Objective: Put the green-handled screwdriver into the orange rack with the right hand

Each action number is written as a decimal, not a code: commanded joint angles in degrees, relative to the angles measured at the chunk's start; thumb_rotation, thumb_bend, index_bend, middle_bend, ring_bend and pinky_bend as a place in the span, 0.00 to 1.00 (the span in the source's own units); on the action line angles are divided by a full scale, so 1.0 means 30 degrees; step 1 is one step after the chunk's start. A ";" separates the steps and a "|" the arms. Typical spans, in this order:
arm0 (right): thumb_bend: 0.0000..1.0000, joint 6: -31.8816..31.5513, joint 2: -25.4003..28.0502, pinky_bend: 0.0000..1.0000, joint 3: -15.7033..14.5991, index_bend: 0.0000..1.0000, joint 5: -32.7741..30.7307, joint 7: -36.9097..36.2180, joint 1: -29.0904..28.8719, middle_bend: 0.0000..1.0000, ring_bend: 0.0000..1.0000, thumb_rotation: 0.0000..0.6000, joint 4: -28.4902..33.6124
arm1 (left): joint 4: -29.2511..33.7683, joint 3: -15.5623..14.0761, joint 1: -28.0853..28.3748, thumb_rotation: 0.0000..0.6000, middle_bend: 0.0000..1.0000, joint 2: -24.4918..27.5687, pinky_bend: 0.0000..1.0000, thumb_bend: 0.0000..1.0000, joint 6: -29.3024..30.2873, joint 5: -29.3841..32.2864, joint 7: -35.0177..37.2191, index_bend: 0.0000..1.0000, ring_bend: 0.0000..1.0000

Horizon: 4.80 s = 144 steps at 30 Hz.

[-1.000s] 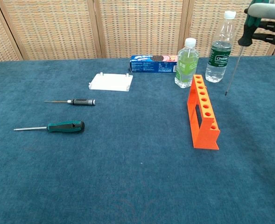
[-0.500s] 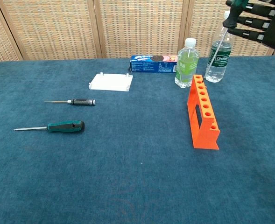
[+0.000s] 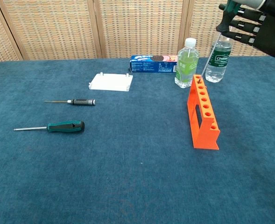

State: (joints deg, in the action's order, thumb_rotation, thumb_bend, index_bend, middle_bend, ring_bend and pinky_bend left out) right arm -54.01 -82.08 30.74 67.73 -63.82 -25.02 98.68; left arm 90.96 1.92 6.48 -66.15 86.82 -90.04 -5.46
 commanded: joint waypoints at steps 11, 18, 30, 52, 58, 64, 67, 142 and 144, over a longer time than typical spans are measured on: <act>0.21 -0.0898 -0.0362 0.00 -0.0095 0.72 0.0394 -0.1259 0.0064 0.14 0.00 1.00 -0.0895 | 0.0023 -0.0063 0.0059 1.00 0.00 -0.0065 0.00 0.00 -0.0124 -0.0003 -0.0054 0.00 0.00; 0.21 -0.1331 -0.0143 0.00 -0.0125 0.72 0.1023 -0.2526 0.0303 0.14 0.00 1.00 -0.1034 | 0.0024 -0.0073 0.0053 1.00 0.00 -0.0048 0.00 0.00 -0.0093 -0.0011 0.0007 0.00 0.00; 0.21 -0.2290 -0.0806 0.00 -0.0637 0.73 0.1825 -0.4025 0.0263 0.15 0.00 1.00 -0.2370 | -0.0005 -0.0112 0.0091 1.00 0.00 -0.0082 0.00 0.00 -0.0172 -0.0012 -0.0052 0.00 0.00; 0.21 -0.3175 -0.1796 0.00 -0.1407 0.73 0.2553 -0.4939 -0.0284 0.15 0.00 1.00 -0.4502 | 0.0061 -0.0047 0.0080 1.00 0.00 0.0024 0.00 0.00 -0.0073 0.0060 0.0189 0.00 0.00; 0.21 -0.3326 -0.2075 0.00 -0.1519 0.73 0.2510 -0.5084 -0.0390 0.15 0.00 1.00 -0.5172 | 0.0033 -0.0060 0.0122 1.00 0.00 -0.0008 0.00 0.00 -0.0178 0.0089 0.0104 0.00 0.00; 0.21 -0.3473 -0.2235 0.00 -0.1613 0.73 0.2420 -0.5199 -0.0439 0.15 0.00 1.00 -0.5760 | 0.0085 -0.0095 0.0149 1.00 0.00 -0.0082 0.00 0.00 -0.0187 0.0006 -0.0095 0.00 0.00; 0.21 -0.3538 -0.2324 0.00 -0.1644 0.73 0.2419 -0.5125 -0.0497 0.15 0.00 1.00 -0.5875 | 0.0105 -0.0100 0.0155 1.00 0.00 -0.0084 0.00 0.00 -0.0200 0.0009 -0.0133 0.00 0.00; 0.21 -0.3869 -0.4808 0.00 -0.2232 0.73 0.2168 -0.4814 -0.1294 0.15 0.00 1.00 -0.8742 | 0.0421 0.0034 0.0448 1.00 0.00 -0.0025 0.00 0.00 -0.0541 0.0292 -0.0029 0.00 0.00; 0.21 -0.3876 -0.4870 0.00 -0.2249 0.73 0.2166 -0.4762 -0.1306 0.15 0.00 1.00 -0.8778 | 0.0403 0.0032 0.0454 1.00 0.00 -0.0029 0.00 0.00 -0.0566 0.0312 -0.0025 0.00 0.00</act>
State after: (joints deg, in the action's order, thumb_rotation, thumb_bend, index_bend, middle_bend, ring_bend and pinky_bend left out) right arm -65.63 -96.68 24.01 74.22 -78.13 -28.93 72.37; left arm 92.16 2.01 7.84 -66.24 85.11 -89.10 -5.54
